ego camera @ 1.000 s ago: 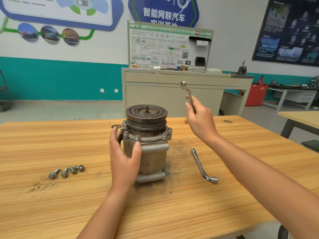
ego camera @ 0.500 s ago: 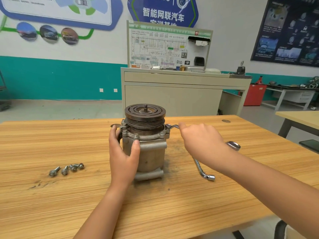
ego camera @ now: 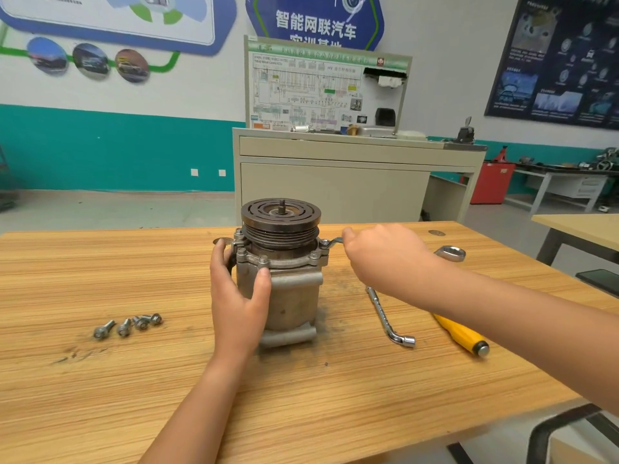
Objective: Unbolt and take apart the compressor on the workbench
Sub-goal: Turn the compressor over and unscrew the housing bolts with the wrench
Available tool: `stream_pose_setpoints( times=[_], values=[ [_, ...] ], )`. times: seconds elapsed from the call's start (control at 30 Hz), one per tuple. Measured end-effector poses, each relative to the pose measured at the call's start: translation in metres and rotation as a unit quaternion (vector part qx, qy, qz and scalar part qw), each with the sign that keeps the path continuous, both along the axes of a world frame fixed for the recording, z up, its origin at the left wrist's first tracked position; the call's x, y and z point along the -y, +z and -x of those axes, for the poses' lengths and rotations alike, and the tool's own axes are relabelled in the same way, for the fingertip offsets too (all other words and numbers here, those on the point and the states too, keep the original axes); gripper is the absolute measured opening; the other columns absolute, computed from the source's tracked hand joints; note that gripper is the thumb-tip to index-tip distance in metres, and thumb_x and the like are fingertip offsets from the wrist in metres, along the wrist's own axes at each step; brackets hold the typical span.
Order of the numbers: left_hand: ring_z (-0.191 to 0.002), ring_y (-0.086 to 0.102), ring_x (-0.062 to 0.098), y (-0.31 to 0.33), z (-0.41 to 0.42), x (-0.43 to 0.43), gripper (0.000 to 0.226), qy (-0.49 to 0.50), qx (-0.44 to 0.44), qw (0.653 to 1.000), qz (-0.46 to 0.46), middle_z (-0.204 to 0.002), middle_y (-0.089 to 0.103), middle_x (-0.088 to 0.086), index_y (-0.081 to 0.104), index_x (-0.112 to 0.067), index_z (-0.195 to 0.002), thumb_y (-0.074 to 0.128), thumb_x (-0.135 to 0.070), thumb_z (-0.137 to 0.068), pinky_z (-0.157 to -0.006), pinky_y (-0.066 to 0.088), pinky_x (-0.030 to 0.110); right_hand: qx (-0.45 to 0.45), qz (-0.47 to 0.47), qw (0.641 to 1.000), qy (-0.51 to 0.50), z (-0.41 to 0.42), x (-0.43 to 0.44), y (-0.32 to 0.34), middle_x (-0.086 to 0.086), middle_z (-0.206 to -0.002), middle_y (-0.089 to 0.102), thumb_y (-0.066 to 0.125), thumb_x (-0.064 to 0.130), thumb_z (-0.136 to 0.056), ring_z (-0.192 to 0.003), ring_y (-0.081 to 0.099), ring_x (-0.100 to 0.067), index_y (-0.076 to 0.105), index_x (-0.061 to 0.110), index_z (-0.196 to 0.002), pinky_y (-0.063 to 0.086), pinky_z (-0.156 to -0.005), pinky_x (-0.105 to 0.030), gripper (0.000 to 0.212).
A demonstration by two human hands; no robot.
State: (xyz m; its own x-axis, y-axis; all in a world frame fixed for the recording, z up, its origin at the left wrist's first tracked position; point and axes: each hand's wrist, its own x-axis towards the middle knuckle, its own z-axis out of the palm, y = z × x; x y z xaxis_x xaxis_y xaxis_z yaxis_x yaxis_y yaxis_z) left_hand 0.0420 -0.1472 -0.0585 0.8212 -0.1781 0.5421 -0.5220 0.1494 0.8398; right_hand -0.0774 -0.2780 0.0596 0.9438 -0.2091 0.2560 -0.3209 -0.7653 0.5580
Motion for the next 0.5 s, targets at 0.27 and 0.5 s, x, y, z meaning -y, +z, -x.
stream_pose_setpoints(
  times=[0.27, 0.5],
  values=[
    [-0.127, 0.034, -0.002, 0.002, 0.001, 0.0, 0.068, -0.01, 0.002, 1.0, 0.003, -0.135, 0.036, -0.015, 0.018, -0.043, -0.137, 0.052, -0.041, -0.079, -0.11, 0.031, 0.033, -0.01, -0.023, 1.0, 0.014, -0.013, 0.052, -0.002, 0.005, -0.059, 0.038, 0.038, 0.006, -0.092, -0.049, 0.036, -0.011, 0.041, 0.015, -0.124, 0.024, -0.041, -0.024, 0.033],
    [-0.127, 0.035, -0.007, 0.003, 0.003, -0.001, 0.062, -0.013, 0.003, 1.0, 0.008, -0.136, 0.04, -0.017, 0.014, -0.072, -0.118, 0.052, -0.051, -0.074, -0.109, 0.031, 0.029, 0.126, 0.004, 0.972, 0.198, -0.07, 0.063, -0.016, -0.017, -0.082, 0.068, 0.057, -0.02, -0.068, -0.074, 0.066, -0.027, 0.066, -0.006, -0.092, 0.035, -0.103, -0.046, 0.03]
  ],
)
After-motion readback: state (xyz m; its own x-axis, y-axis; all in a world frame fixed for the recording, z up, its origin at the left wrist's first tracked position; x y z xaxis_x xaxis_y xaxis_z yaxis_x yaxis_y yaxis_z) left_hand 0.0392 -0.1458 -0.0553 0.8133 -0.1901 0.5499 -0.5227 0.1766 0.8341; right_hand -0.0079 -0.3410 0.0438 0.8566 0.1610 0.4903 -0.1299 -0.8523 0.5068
